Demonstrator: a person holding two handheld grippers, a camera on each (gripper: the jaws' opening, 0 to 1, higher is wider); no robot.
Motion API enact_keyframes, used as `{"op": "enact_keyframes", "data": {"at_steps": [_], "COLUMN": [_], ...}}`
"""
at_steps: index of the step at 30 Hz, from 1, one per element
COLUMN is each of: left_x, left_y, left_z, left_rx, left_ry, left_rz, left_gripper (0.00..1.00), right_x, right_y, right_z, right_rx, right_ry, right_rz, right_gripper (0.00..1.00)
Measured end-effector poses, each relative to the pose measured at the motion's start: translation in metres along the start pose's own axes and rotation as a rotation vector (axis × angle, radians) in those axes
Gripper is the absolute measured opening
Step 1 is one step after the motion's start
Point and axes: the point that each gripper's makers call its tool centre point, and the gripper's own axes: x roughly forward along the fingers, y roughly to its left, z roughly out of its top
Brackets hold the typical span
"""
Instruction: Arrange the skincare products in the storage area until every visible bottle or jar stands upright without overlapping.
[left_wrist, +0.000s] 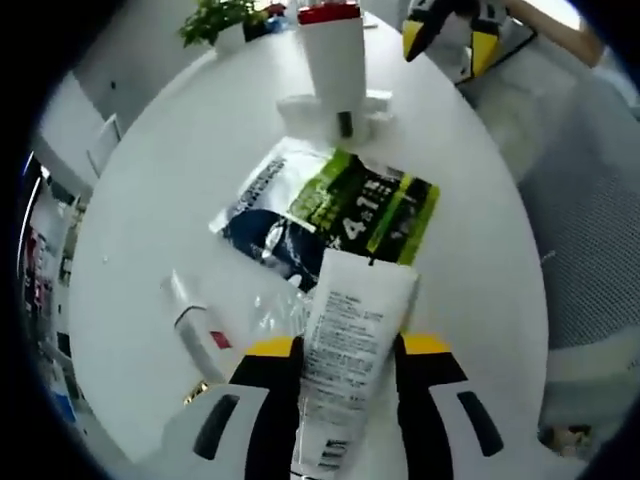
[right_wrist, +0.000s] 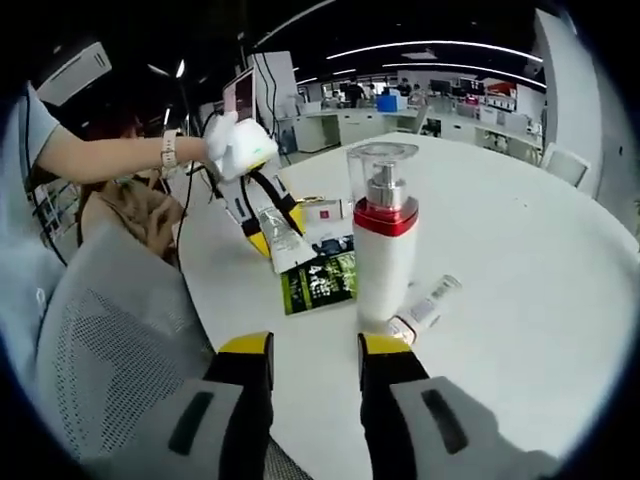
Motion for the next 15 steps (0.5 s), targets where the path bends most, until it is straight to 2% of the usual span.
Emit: {"op": "enact_keyframes", "data": {"at_steps": [5,8,11,15], "left_x": [-0.0019,-0.0025,-0.0032,-0.0036], "left_y": [-0.0006,0.0007,-0.0003,0.0009], "left_z": [-0.0003,-0.0014,-0.0005,0.0002], "left_rx": [-0.028,-0.118,-0.117,-0.166], "left_ry": [-0.042,-0.052,-0.054,-0.071], "left_rz": [0.038,0.076,0.091,0.122], "left_gripper": [0.31,0.29,0.28,0.27], "right_x": [0.0006,0.0008,0.0008,0.0011], "right_y": [0.0013,0.0032,0.0053,0.0068], "right_z": [0.0006,0.0017,0.0032,0.0051], "right_rx": [-0.002,-0.004,-0.009,-0.017], "right_ry": [0.0,-0.003,-0.005,-0.009], "right_rz": [0.002,0.007,0.011,0.01], "right_gripper": [0.33,0.34,0.34,0.33]}}
